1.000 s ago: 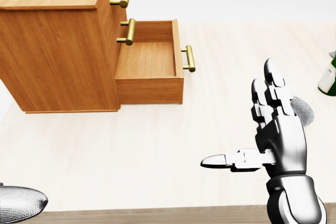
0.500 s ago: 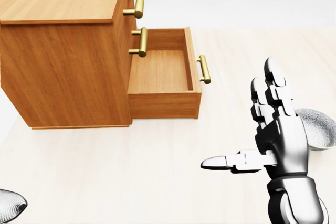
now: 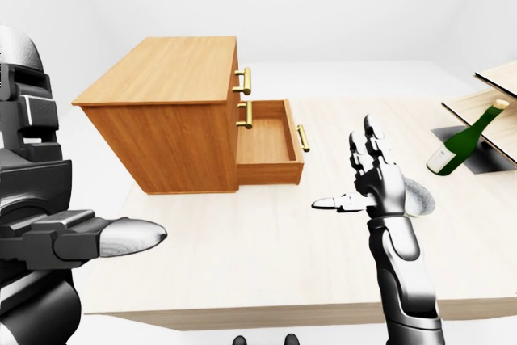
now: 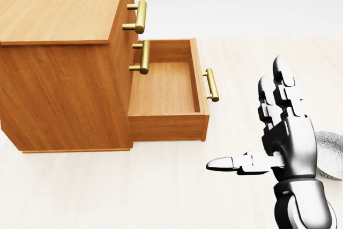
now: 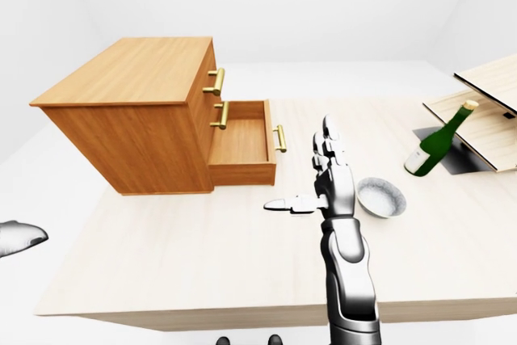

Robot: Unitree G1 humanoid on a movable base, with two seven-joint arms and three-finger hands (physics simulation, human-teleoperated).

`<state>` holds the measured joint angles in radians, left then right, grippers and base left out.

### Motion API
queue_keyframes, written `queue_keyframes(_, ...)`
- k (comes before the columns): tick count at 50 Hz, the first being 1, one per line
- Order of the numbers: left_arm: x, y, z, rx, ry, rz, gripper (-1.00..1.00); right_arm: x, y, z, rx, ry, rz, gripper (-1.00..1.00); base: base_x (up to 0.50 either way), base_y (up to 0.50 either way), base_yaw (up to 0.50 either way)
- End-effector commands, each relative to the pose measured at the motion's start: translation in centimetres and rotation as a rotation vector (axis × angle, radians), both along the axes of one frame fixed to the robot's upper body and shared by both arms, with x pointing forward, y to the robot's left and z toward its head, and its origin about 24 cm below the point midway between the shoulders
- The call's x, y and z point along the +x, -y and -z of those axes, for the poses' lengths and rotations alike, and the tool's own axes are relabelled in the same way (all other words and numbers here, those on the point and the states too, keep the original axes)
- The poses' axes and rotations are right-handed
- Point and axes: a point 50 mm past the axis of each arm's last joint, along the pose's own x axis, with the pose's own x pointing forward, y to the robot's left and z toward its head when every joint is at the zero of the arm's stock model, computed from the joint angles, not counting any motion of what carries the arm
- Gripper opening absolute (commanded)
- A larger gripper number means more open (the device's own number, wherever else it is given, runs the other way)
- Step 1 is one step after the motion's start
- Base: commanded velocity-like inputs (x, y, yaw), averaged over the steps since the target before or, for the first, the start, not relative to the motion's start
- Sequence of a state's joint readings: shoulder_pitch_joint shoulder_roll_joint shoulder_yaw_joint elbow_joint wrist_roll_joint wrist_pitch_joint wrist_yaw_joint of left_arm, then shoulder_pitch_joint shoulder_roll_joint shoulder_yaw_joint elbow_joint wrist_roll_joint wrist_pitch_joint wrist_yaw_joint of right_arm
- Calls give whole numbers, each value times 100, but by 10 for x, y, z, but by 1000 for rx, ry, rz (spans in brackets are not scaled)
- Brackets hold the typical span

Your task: Put the bowl on top of the cabinet.

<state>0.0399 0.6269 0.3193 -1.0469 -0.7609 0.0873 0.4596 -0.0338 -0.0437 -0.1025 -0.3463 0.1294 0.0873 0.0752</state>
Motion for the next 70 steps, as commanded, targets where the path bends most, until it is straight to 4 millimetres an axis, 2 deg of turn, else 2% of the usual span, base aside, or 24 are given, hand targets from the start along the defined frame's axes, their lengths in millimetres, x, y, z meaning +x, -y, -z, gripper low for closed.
queue_keyframes(1, 1, -1, -1, -14, -35, 8, 100, -1, 1, -4, 22, 22, -14, 100, 50, 0, 0)
queue_keyframes(12, 1, -1, -4, 9, -64, 34, 100, 4, -1, 5, -17, -27, 13, 100, 40, 0, 0)
queue_keyframes(52, 0, 1, -11, 87, -128, 82, 100, 9, 6, -15, -87, 51, 70, 100, 0, 0, 0)
queue_keyframes(60, 0, 0, -12, 93, -134, 84, 100, 14, 12, -16, -128, 44, 103, 100, 0, 0, 0)
queue_keyframes(70, 0, 1, -12, 97, -133, 86, 100, 29, 28, -18, -180, 25, 167, 100, 0, 0, 0)
